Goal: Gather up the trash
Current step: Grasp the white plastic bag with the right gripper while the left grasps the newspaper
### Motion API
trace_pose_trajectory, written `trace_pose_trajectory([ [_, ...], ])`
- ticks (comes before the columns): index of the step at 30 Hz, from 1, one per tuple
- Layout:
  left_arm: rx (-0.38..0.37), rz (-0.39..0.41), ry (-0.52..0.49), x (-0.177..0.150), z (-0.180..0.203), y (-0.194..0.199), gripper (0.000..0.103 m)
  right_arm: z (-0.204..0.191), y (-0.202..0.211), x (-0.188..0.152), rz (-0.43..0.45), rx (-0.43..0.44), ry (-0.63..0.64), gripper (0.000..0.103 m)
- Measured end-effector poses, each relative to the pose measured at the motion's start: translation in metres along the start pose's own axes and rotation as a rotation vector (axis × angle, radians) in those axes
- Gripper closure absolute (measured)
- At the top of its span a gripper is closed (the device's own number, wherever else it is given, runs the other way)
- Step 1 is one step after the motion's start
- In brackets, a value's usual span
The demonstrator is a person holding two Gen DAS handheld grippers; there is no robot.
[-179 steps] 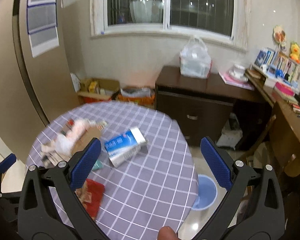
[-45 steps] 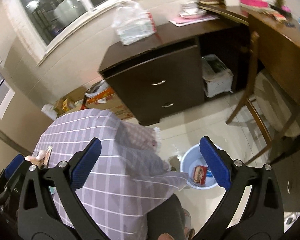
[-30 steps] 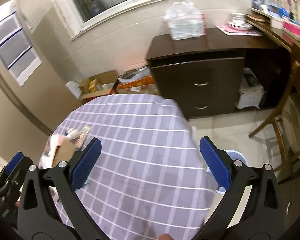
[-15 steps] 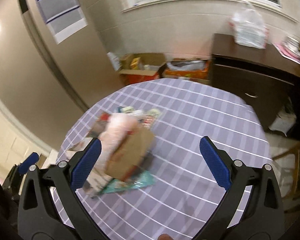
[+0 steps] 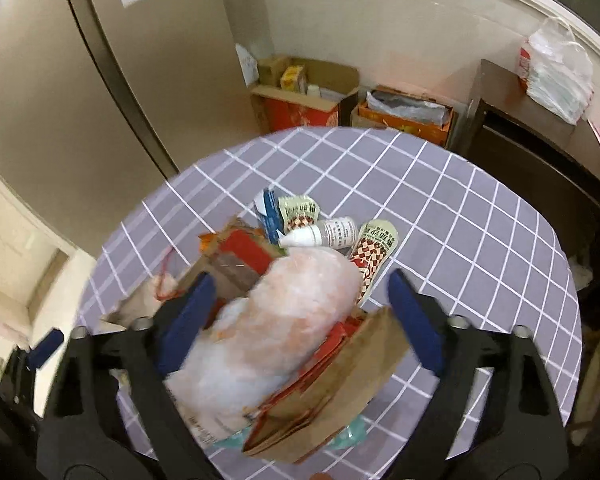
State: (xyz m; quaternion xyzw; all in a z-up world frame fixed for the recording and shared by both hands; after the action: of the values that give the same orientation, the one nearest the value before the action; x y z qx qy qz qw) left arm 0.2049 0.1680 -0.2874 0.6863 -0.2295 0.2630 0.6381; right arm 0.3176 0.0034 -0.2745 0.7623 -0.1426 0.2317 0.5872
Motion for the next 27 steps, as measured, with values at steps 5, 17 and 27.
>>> trace_pose_trajectory([
  [5, -0.016, -0.03, -0.025, 0.001, 0.004, -0.024, 0.009, 0.004, -0.004, -0.005, -0.026, 0.037, 0.013, 0.062],
  [17, -0.115, -0.021, -0.069, 0.01, 0.029, -0.026, 0.067, 0.022, 0.031, 0.001, 0.021, 0.14, 0.001, 0.058],
  [27, -0.116, -0.02, -0.051, 0.003, 0.031, -0.017, 0.075, 0.026, 0.017, -0.015, -0.042, 0.11, 0.023, 0.044],
])
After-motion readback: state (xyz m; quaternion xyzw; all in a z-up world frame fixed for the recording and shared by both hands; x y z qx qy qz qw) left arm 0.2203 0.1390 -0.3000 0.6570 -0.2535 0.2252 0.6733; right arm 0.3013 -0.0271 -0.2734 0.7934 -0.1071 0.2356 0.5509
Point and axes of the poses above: each gripper's, at about its wrist camera, not at the fingertips, and y roughly against the way its jaws point, z to its right, x to its top, the point moved 9 cm from there along -y, roughly the way its jaws point, and after that the axes turned 9 degrees about -y, right-handed, at the moved point
